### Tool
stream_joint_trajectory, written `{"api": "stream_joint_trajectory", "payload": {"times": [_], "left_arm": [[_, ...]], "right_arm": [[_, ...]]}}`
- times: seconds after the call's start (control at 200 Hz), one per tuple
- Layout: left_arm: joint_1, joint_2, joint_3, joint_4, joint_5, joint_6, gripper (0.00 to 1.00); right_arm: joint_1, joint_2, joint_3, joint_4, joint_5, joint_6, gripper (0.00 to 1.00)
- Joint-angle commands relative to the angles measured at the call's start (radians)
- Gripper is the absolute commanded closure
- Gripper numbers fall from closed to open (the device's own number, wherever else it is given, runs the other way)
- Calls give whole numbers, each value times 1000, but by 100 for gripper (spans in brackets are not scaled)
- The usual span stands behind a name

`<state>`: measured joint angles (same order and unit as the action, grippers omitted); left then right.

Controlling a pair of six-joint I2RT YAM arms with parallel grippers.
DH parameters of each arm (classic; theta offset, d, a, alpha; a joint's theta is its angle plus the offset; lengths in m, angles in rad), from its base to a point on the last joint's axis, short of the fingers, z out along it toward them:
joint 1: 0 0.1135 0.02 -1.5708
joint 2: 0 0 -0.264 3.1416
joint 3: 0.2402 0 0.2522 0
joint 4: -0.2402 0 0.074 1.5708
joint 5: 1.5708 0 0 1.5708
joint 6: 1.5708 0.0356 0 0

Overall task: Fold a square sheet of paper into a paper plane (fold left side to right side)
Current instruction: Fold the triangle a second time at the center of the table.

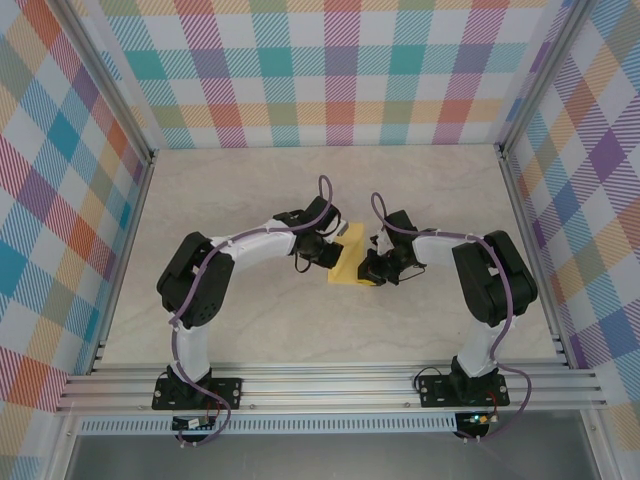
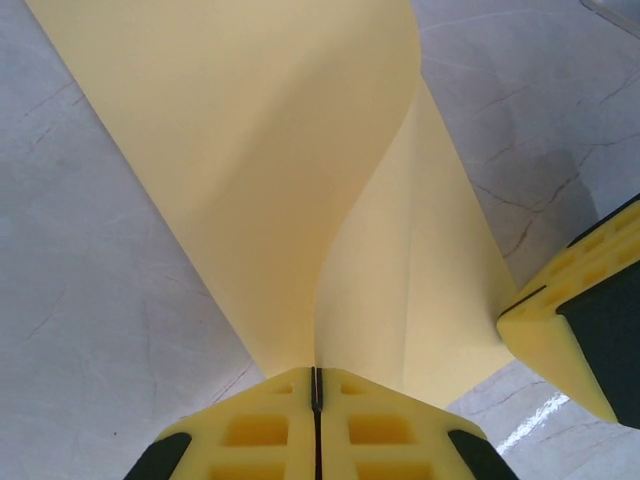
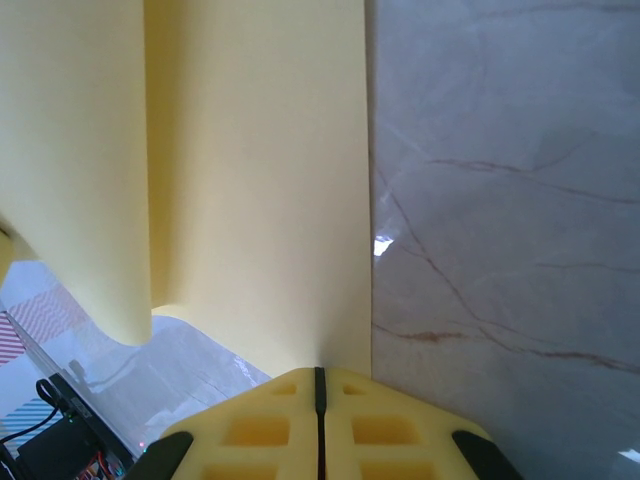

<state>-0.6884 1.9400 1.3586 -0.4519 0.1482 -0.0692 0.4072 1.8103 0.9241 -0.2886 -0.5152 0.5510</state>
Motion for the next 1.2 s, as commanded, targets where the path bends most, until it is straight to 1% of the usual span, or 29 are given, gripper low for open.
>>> {"api": "stream_joint_trajectory", "payload": {"times": [0.0, 0.73, 1.195], "left_arm": [[16, 21, 33, -34, -17, 26, 94], [26, 93, 92, -28, -13, 26, 94], [29, 119, 99, -32, -23, 28, 93]], "right_arm": [[9, 23, 4, -64, 36, -23, 95], [16, 33, 12, -82, 40, -31, 94], [17, 39, 16, -87, 37, -31, 94]]}}
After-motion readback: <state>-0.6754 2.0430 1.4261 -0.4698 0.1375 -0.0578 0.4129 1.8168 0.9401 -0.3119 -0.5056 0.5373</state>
